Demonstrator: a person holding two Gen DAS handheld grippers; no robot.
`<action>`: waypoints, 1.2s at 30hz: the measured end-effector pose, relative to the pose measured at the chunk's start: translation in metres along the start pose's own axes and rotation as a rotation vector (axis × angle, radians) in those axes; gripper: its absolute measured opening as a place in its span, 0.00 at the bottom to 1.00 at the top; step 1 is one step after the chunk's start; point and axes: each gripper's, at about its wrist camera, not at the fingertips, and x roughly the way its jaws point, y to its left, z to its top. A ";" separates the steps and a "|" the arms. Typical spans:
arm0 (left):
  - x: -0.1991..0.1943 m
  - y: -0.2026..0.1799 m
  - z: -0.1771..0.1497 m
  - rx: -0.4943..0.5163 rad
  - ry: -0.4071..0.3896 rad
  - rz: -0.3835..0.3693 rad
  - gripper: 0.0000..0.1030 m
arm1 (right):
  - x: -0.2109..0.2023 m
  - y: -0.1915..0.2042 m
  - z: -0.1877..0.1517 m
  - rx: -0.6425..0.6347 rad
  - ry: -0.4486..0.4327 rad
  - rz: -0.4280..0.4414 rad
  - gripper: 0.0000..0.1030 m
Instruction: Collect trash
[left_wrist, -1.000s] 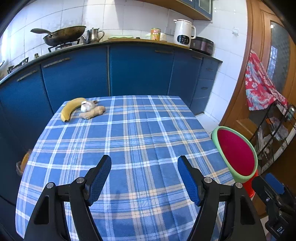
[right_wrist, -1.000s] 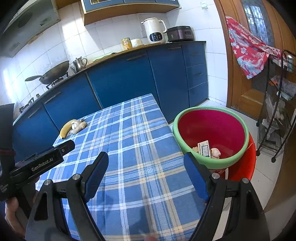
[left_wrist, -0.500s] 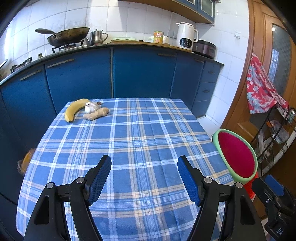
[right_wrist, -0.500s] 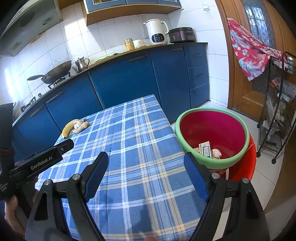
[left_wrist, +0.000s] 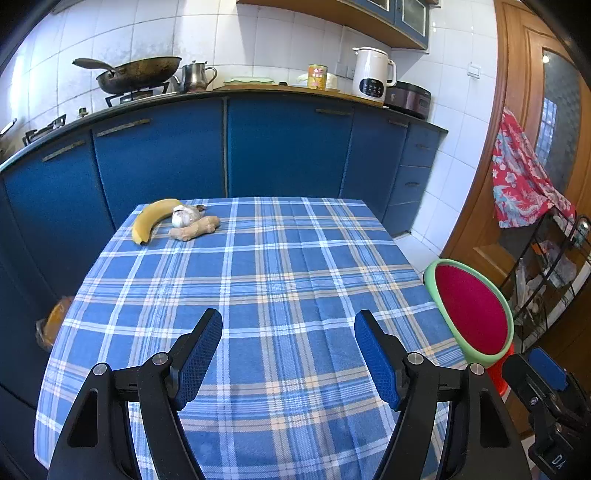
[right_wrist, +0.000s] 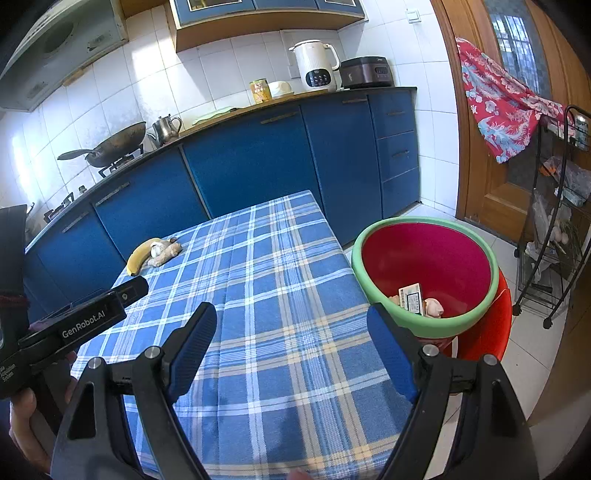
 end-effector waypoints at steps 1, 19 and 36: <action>0.000 0.000 0.000 -0.001 0.000 -0.001 0.73 | 0.000 0.001 0.001 -0.001 -0.001 0.001 0.81; -0.001 0.000 0.000 -0.002 -0.003 0.000 0.73 | -0.001 0.002 0.001 -0.002 -0.003 0.002 0.81; -0.002 0.001 0.000 -0.001 -0.004 -0.001 0.73 | -0.001 0.002 -0.001 -0.002 -0.004 0.001 0.81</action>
